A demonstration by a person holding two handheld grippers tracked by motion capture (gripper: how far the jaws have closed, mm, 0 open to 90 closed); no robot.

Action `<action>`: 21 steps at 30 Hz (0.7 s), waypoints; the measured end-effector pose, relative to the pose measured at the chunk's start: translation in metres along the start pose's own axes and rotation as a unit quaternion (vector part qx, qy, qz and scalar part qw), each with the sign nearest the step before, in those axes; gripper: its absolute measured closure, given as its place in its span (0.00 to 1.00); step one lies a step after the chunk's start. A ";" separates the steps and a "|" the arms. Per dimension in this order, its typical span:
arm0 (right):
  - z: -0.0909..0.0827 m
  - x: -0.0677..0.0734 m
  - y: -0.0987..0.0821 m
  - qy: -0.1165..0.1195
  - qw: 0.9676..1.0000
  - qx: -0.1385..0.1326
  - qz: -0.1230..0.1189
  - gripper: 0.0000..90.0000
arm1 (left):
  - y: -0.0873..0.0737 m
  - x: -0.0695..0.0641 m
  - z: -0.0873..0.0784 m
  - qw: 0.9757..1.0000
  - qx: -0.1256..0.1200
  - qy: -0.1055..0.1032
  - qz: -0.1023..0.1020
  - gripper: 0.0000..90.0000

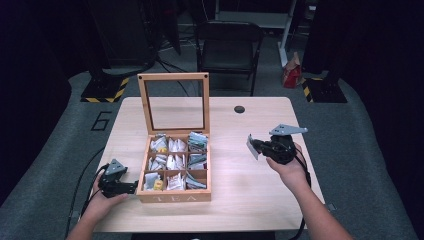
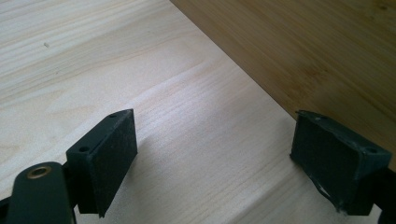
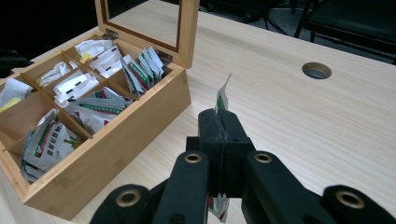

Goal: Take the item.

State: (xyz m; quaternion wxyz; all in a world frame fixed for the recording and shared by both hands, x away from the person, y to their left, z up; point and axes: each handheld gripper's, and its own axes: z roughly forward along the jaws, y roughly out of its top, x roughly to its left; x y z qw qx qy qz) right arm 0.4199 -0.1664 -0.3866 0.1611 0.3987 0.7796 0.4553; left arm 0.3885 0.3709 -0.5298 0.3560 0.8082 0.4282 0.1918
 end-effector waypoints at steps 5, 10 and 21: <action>0.003 -0.003 -0.008 -0.006 1.000 0.006 0.001 1.00 | 0.000 0.000 0.000 1.000 0.000 0.000 0.000 0.15; 0.008 -0.006 -0.018 -0.011 1.000 0.012 0.003 1.00 | 0.000 0.000 0.000 1.000 0.000 0.000 -0.001 0.15; 0.014 -0.009 -0.033 -0.021 1.000 0.020 0.010 1.00 | 0.000 0.000 0.000 1.000 0.000 0.000 -0.001 0.15</action>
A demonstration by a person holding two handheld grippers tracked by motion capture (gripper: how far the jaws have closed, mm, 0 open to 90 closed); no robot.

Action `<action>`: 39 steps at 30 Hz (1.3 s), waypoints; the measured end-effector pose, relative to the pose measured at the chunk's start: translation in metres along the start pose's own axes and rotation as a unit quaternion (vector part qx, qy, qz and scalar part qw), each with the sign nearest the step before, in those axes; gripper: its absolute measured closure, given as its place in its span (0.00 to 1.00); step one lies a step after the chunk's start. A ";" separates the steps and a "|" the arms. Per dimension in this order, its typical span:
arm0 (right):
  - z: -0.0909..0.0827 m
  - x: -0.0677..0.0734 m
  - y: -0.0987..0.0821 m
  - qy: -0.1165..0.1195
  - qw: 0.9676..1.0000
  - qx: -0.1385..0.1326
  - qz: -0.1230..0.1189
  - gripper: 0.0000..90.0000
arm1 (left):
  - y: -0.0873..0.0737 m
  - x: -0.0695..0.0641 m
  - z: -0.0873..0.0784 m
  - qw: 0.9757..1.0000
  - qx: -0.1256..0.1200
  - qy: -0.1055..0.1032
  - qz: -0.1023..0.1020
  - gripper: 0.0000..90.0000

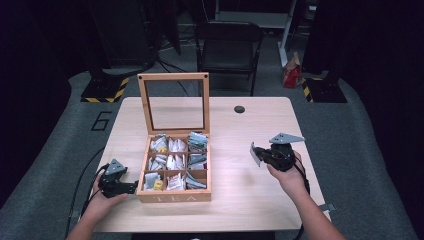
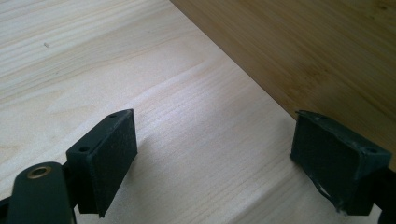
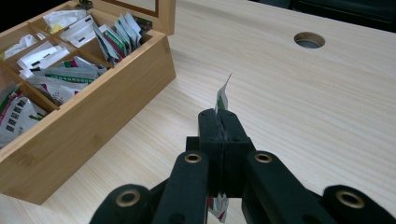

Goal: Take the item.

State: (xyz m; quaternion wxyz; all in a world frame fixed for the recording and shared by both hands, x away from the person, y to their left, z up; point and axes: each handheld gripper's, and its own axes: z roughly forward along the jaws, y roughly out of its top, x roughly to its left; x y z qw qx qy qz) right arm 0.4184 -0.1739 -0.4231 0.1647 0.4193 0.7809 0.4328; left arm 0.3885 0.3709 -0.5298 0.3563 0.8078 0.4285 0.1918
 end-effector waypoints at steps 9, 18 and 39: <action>0.007 -0.006 -0.012 -0.008 1.000 0.003 -0.008 1.00 | 0.000 0.000 0.000 1.000 0.000 0.000 0.000 0.15; 0.013 -0.009 -0.022 -0.017 1.000 0.009 -0.006 1.00 | 0.000 0.000 0.000 1.000 0.000 0.000 0.000 0.15; 0.024 -0.013 -0.044 -0.027 0.999 0.018 0.001 0.99 | 0.000 0.000 0.000 1.000 0.000 0.000 0.000 0.15</action>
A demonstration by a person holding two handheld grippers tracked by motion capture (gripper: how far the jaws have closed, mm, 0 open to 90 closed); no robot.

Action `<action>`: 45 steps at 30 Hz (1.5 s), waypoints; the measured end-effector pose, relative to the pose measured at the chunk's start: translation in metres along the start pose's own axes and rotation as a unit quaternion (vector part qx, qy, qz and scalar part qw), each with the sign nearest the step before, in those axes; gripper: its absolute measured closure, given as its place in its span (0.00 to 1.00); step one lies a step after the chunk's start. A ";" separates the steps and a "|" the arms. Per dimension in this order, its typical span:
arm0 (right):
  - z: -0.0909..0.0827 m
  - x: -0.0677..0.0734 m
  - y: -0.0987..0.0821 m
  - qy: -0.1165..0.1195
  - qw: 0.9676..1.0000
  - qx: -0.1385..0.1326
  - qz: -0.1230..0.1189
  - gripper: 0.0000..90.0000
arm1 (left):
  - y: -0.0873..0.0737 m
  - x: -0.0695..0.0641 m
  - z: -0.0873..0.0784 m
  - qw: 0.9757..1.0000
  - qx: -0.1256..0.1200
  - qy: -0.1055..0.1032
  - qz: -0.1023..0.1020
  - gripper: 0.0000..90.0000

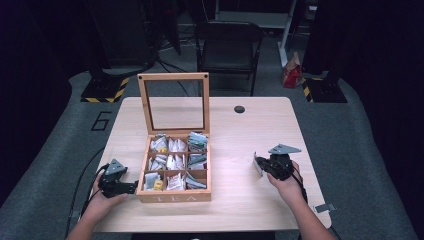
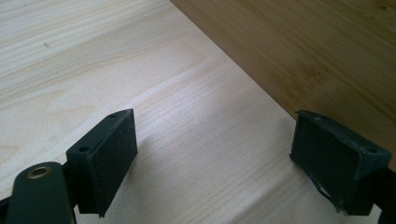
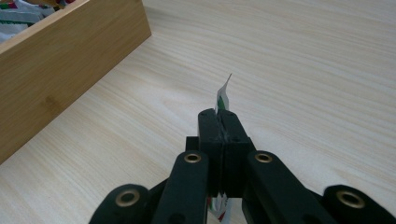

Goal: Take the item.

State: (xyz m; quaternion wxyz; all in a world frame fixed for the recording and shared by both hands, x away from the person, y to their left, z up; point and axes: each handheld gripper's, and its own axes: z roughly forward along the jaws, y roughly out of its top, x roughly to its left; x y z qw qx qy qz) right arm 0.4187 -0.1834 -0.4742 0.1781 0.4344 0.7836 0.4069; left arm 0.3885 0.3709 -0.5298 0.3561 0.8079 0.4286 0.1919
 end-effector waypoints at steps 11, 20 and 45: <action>0.008 0.007 -0.006 0.012 1.000 0.012 -0.014 0.99 | 0.000 0.000 0.000 1.000 0.000 0.000 0.000 0.15; 0.013 0.010 -0.008 0.028 0.999 0.020 -0.010 0.96 | 0.000 0.000 0.000 1.000 0.000 0.000 0.000 0.15; 0.009 0.004 -0.008 0.013 1.000 0.011 0.020 0.65 | 0.000 0.000 0.000 1.000 0.000 0.000 0.000 0.15</action>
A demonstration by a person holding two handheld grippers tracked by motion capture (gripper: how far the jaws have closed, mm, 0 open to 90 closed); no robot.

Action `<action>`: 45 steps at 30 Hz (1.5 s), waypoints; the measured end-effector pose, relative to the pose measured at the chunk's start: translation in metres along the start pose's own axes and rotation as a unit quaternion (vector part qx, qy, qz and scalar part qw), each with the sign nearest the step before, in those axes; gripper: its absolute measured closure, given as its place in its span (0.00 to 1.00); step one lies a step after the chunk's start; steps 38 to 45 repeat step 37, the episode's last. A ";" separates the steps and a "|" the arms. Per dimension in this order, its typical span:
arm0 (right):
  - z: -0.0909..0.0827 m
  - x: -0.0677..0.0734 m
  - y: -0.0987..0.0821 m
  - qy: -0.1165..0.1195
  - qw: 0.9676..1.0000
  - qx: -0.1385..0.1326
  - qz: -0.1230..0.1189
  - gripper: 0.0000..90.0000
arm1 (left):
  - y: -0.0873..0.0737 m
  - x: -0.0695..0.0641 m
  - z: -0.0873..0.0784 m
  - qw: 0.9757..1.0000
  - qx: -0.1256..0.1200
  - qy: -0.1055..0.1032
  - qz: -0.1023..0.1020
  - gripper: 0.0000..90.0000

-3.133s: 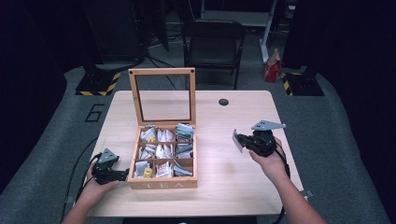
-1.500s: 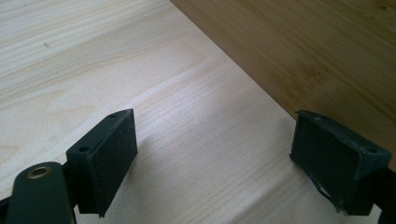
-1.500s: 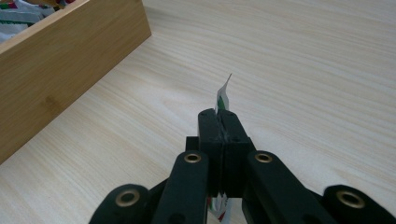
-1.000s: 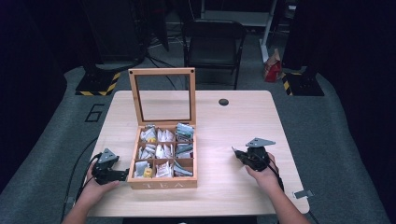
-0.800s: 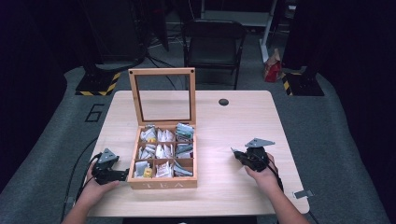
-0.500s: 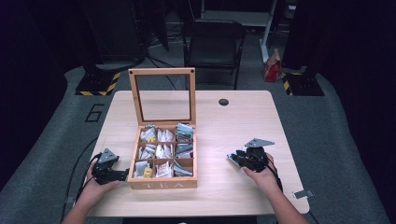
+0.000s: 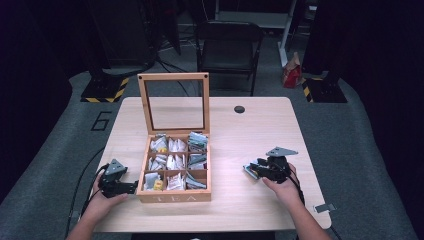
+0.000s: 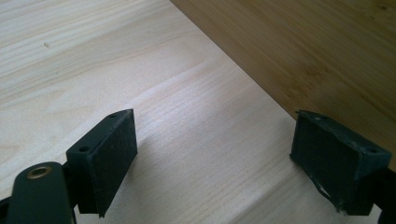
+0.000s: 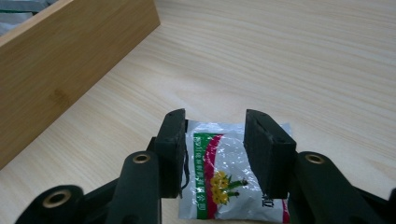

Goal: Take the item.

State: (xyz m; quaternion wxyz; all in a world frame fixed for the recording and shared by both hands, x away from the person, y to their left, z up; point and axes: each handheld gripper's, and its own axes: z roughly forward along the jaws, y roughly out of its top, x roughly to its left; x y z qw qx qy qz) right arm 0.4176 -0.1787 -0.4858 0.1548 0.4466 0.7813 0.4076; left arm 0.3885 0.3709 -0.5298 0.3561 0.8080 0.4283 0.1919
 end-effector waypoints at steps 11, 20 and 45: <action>-0.007 -0.012 -0.002 -0.032 0.999 -0.015 0.009 0.63 | 0.000 0.000 0.000 1.000 0.000 0.000 0.000 0.15; -0.011 -0.023 -0.006 -0.047 0.999 -0.018 0.020 0.63 | 0.000 0.000 0.000 1.000 0.000 0.000 0.000 0.15; -0.013 -0.035 -0.016 -0.070 0.997 -0.014 0.029 0.59 | 0.000 0.000 0.000 1.000 0.000 -0.001 0.000 0.15</action>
